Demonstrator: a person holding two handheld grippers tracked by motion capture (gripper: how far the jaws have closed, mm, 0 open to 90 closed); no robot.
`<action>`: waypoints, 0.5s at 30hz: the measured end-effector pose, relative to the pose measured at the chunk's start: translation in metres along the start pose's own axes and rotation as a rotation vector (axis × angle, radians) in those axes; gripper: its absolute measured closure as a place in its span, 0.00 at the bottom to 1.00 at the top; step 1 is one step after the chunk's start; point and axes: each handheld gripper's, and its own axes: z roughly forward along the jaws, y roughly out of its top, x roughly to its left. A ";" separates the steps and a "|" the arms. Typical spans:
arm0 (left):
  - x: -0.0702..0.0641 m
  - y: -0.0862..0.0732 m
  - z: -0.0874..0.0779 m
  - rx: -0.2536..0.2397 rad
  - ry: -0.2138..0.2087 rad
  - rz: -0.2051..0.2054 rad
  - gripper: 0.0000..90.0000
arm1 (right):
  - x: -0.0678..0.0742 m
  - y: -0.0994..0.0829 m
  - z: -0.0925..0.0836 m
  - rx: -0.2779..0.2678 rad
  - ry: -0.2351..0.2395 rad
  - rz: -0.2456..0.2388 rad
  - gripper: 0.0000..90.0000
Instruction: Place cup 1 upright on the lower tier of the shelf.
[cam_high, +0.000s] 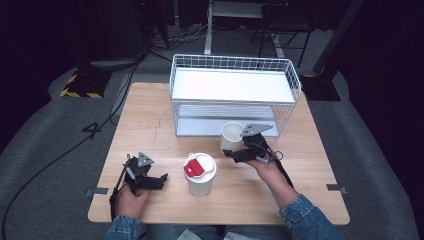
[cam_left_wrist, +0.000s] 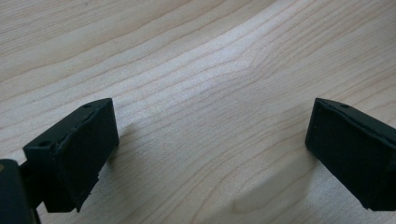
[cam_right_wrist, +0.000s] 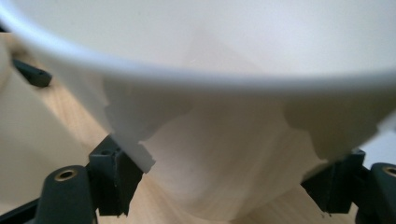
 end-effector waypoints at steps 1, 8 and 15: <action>0.000 0.000 0.000 -0.001 -0.001 -0.005 0.03 | 0.000 0.000 0.000 0.000 0.000 0.000 0.27; 0.000 0.000 0.000 0.000 0.000 0.002 0.03 | -0.017 0.010 0.007 0.016 -0.028 0.025 0.27; 0.000 0.000 0.000 0.000 0.000 0.002 0.03 | -0.029 0.015 0.015 0.023 -0.082 0.043 0.26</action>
